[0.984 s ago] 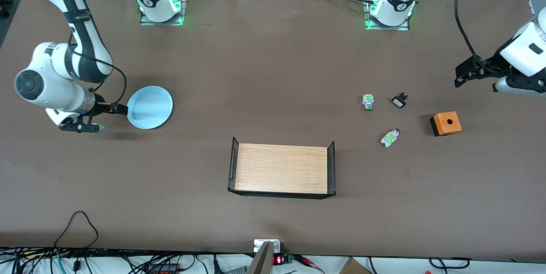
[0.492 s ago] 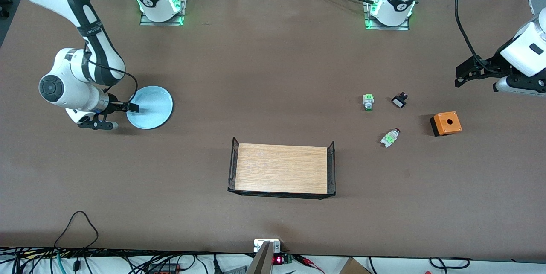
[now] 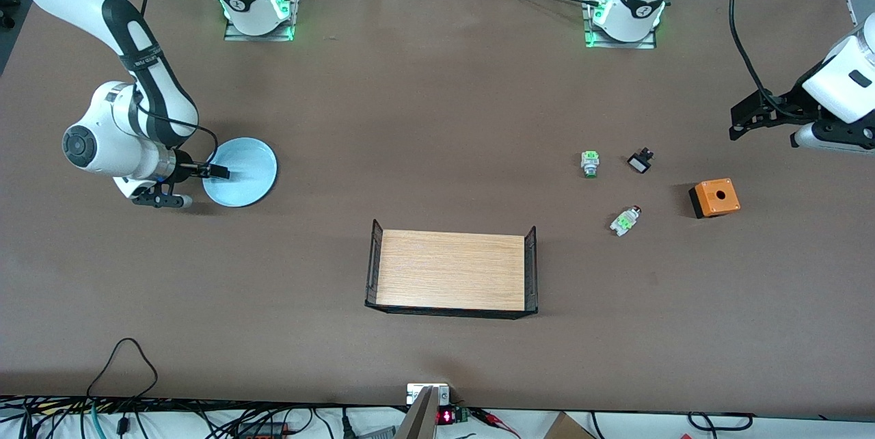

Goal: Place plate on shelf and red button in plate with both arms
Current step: 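Grasp the light blue plate's rim with the right gripper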

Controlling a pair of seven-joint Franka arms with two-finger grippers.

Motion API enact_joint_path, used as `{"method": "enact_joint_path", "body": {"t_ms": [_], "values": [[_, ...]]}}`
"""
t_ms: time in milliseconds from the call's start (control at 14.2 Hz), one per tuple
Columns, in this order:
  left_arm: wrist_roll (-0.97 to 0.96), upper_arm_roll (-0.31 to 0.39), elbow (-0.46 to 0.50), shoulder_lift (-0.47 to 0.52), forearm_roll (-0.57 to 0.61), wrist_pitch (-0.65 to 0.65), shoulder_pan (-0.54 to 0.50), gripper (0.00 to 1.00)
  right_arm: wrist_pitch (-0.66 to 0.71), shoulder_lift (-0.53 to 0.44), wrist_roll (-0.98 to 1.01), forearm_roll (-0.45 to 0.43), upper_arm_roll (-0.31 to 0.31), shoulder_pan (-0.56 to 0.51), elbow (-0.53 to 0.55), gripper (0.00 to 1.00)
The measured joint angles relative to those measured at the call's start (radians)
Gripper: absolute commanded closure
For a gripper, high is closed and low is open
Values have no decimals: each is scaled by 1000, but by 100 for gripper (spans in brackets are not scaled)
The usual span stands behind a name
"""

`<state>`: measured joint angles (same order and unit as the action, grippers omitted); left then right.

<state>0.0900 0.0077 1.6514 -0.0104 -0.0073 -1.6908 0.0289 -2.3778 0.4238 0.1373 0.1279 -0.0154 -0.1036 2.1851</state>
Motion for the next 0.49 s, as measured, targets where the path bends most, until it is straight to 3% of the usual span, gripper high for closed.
{"method": "enact_joint_path", "body": {"t_ms": [70,211,492], "values": [[0,0,0,0,0,0,0,0,0,1,0,0,3,0,0,50],[0,0,0,0,0,0,0,0,1,1,0,0,10,0,0,73],[0,0,0,0,0,0,0,0,21,0,0,0,12,-1,-1,98]]}}
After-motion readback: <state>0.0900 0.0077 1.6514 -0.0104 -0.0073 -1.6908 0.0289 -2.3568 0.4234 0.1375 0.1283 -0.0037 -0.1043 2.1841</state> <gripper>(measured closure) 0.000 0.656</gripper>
